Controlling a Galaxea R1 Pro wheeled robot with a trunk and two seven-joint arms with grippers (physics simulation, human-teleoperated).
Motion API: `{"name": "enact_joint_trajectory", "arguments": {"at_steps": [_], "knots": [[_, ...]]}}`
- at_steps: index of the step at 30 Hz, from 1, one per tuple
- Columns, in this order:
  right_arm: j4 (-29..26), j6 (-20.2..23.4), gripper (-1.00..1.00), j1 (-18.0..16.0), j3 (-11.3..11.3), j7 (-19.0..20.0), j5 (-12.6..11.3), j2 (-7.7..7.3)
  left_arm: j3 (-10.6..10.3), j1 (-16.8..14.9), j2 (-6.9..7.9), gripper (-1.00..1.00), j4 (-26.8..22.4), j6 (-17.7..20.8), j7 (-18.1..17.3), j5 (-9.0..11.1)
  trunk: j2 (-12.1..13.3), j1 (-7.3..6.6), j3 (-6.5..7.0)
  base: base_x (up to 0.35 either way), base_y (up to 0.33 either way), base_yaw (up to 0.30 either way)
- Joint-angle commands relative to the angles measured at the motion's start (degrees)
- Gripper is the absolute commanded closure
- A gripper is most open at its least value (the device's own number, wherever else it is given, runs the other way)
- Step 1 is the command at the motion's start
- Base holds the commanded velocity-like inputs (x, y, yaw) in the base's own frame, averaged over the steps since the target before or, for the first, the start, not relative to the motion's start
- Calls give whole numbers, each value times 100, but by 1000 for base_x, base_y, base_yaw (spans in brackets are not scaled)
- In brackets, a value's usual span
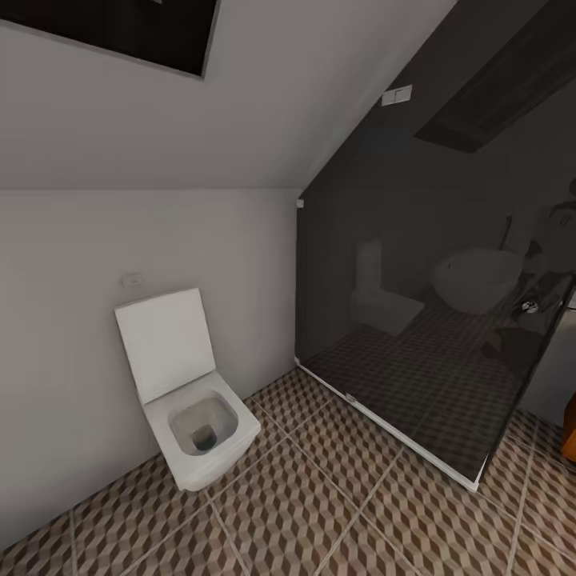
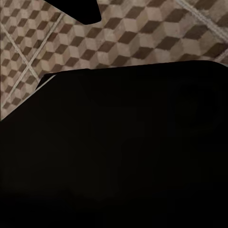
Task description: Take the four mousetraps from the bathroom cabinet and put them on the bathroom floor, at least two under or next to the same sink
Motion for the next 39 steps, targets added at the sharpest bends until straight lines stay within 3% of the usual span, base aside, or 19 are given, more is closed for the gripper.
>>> {"name": "enact_joint_trajectory", "arguments": {"at_steps": [1, 30, 39], "knots": [[0, 0, -100, 0, 0, 0, 0, 0, 0, 0, 0, -100, 0, 0, 0, 0, -3, 0, -3, 0, 0, 0], [9, -35, -100, -9, 40, -9, 44, 8, 61, 9, 60, -100, -281, -103, 13, 111, -3, 0, -3, 0, 0, -1], [9, -63, -100, -9, 16, -9, -29, 7, 61, 9, 58, -100, -293, -105, 10, 114, -3, 0, -3, 0, 0, -156]]}}
